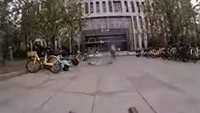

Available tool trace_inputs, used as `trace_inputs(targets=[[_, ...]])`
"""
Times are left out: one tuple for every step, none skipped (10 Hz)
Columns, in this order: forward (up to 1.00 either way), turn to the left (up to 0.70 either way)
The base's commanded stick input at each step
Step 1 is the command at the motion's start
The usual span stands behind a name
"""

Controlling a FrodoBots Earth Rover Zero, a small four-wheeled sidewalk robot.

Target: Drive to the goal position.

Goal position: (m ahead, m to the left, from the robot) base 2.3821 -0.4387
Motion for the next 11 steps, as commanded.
trace_inputs(targets=[[0.7, 0.0], [0.7, 0.0], [0.7, 0.0], [0.7, 0.0], [0.7, 0.09], [0.7, 0.14], [0.7, 0.04], [0.7, 0.0], [0.7, 0.0], [0.7, 0.0], [0.7, 0.0]])
